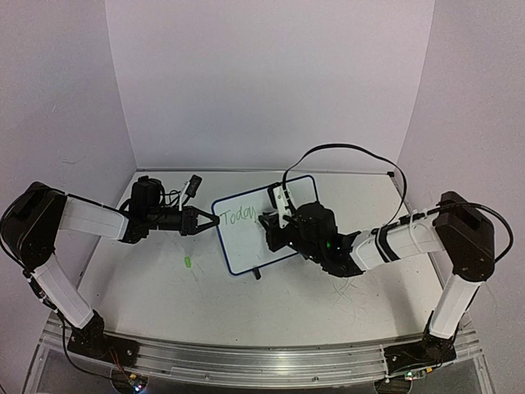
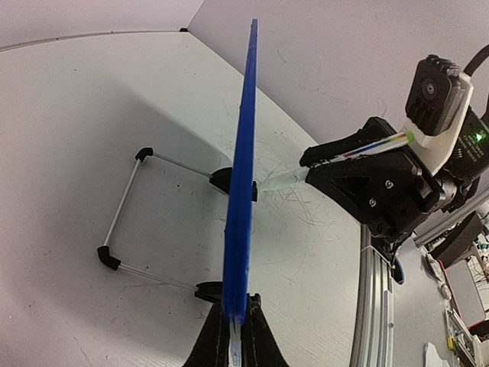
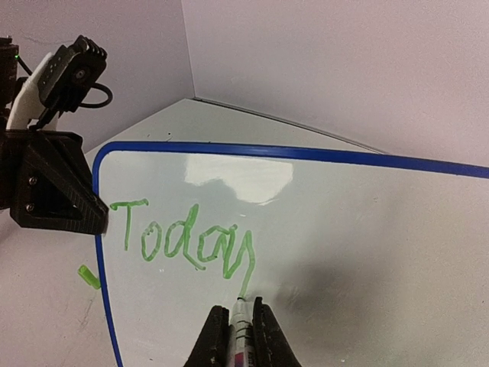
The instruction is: Write a sentence on the whiteboard
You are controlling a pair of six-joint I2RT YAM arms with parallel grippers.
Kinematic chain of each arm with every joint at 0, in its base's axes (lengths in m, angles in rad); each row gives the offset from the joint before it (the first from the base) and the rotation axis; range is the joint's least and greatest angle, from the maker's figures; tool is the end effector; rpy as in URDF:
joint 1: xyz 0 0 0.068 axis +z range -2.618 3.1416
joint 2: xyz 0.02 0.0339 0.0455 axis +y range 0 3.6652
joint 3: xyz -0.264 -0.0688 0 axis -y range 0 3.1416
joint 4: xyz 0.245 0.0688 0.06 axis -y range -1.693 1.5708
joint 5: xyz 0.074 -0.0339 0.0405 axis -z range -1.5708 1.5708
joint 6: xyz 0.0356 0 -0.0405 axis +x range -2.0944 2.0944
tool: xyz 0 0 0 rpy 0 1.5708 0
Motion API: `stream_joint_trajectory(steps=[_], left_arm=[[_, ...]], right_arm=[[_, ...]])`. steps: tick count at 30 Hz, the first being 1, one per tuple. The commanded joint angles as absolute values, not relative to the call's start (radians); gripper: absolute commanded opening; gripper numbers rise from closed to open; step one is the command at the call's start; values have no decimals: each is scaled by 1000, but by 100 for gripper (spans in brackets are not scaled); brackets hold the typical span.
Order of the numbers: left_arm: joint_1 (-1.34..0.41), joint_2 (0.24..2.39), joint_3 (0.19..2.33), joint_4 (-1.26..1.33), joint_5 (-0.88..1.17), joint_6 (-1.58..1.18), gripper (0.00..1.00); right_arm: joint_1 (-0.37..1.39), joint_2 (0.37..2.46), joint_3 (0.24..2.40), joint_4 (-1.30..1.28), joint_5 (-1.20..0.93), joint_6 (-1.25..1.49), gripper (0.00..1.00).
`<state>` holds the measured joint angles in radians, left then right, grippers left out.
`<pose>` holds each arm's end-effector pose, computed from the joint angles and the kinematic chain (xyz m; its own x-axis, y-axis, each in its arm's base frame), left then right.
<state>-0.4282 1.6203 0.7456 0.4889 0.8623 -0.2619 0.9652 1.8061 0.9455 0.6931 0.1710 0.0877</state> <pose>0.2855 -0.1601 0.1911 -0.5663 0.0733 -0.8209 0.7905 0.3300 -0.5159 0.2295 0.3208 0.2054 -0.1571 -0.0753 -0.9847 -0.7036 0.7082 0.0581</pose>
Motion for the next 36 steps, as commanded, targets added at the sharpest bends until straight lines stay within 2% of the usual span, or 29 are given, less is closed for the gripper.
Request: stream_joint_trajectory(steps=[1,18,26,31,36], left_arm=[[-423,1582,773,490,880,-242,0],[-423,1584,770,491,877,-238,0],[-424,1590,765,487,860,-232,0],[-425,1585,743,484,839,-216,0],[-425,1550,726,484,782,-224,0]], right_arm=[[975,1798,932,676,181,106,0],[999,1818,1035,685,129,107,0],[953,1536,873,765,12,100,0],[837,1504,802,791,-110,128,0],[833,1504,778,813,-101,84,0]])
